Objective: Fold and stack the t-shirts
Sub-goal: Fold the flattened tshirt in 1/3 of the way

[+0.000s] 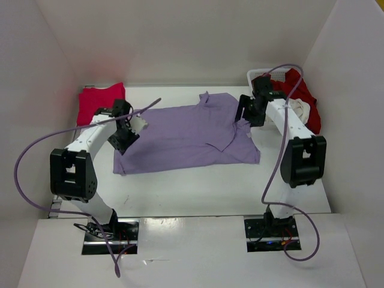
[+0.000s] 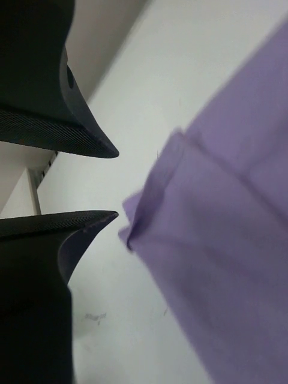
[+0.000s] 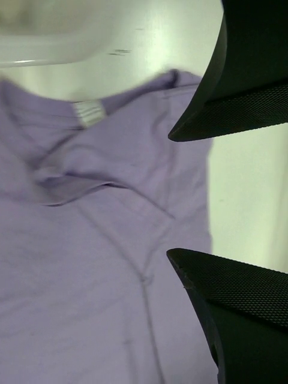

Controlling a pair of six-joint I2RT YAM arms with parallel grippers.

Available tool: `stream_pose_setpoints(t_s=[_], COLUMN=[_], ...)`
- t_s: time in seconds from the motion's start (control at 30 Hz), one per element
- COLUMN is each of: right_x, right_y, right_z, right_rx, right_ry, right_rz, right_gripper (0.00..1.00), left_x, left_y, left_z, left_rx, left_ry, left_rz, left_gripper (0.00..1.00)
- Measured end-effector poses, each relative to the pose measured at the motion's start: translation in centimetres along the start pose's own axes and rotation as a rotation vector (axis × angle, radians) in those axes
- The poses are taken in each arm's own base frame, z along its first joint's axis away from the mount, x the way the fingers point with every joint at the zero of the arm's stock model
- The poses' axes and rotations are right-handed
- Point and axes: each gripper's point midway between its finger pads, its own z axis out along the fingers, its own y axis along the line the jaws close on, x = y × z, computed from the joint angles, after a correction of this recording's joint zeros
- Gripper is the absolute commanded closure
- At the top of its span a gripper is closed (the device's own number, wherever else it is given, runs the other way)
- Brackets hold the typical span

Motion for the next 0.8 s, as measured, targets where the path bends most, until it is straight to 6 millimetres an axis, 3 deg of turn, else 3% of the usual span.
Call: stream_pose_setpoints(t_s=[0.07, 0.17, 0.27, 0.4, 0.53, 0.8], right_x=[1.6, 5.7, 9.9, 14.0, 13.8, 13.3], right_y=[-0.3, -2.0, -4.2, -7.3, -9.2, -10.6], right_z=[-1.8, -3.6, -2.8, -1.0, -0.3, 1.8], right_rx=[0.01, 0.048, 0.104, 0.174, 0.192, 0.156], right_ry=[-0.018, 0.003, 0.076, 0.18, 0.178, 0.187], right_rz=[0.017, 0.067, 0.13, 0.223, 0.306, 0.378], right_gripper=[0.22, 0.22, 0.2, 0.18, 0.18, 0.18], left_x=[0.8, 2.4, 2.8, 2.2, 1.8, 1.2], left_y=[-2.3, -4.5, -4.9, -4.5, -4.2, -4.2], left_z=[0.7, 2.3, 3.0, 3.7, 4.1, 4.3], left_rx=[0.056, 0.12, 0.123, 0.091, 0.07, 0.072], left_ry=[0.023, 0.085, 0.093, 0.065, 0.045, 0.018], left_rz=[0.013, -0.003, -0.037, -0.079, -0.095, -0.111], left_gripper=[0.52, 0.51, 0.51, 0.48, 0.47, 0.47])
